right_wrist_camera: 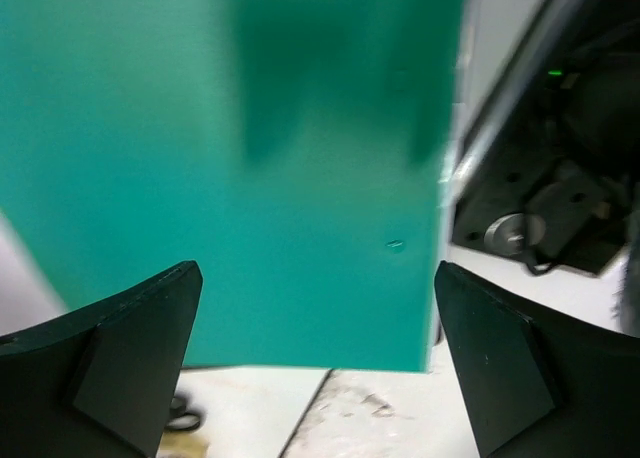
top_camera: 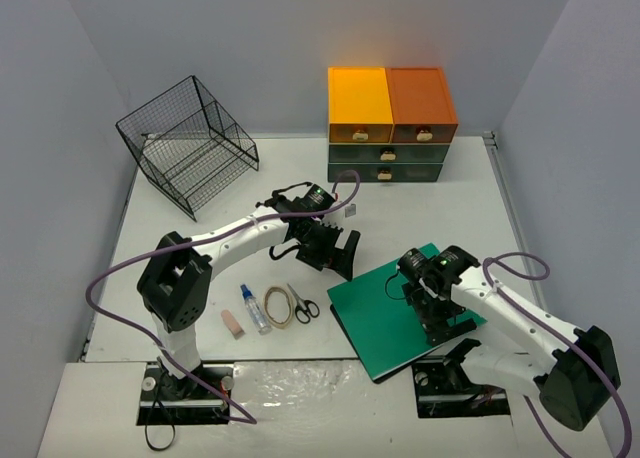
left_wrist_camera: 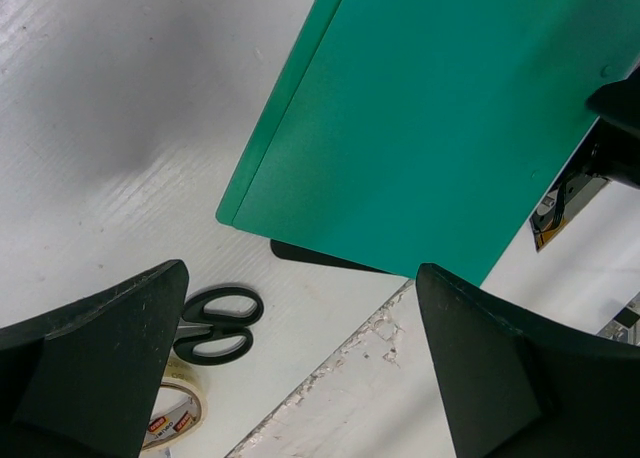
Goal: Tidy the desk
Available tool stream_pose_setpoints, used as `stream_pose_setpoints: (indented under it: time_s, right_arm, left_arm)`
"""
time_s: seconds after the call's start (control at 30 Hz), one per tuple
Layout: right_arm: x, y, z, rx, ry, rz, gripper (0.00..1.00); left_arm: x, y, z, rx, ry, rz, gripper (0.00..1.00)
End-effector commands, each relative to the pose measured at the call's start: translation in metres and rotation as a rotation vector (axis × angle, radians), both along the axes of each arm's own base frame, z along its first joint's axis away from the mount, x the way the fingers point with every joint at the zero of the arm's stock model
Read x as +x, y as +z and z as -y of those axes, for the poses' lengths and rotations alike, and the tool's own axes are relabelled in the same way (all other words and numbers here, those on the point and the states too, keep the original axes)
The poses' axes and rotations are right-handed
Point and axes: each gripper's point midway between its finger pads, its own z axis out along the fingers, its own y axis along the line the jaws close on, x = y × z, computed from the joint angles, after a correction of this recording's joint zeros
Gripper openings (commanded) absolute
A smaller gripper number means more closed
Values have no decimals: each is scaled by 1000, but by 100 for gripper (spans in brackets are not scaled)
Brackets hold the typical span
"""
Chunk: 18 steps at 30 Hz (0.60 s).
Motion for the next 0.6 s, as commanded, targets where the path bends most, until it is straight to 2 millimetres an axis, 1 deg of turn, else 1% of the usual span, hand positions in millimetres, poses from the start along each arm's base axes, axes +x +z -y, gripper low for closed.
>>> stream_pose_setpoints:
  time_s: [0.0,0.07,0.13,0.23,0.33,0.47,0.57]
  right_arm:
    - [-36,-19,15,-56,-105,-104,100]
    - [-31,-22,15,-55,-93,-53,100]
    - [-31,-25,22,-85,-86,-34,100]
    - [-18,-28,12,-76,-74,21,100]
    - [-19,-35,5,-83,-54,21,100]
    - [-25,-52,-4,-64,-63,33,100]
    - [-32,-59,-8,-66,-44,7,100]
  left_arm:
    - [5,52,15,-128,-38,85,97]
    - [4,51,14,-124,-44,81,97]
    - [3,49,13,-118,-48,75,97]
    - [1,49,17,-143,-44,58,97]
    - [0,48,17,-144,-47,51,97]
    - [0,49,16,-144,-44,54,97]
    - [0,48,16,-147,-44,51,97]
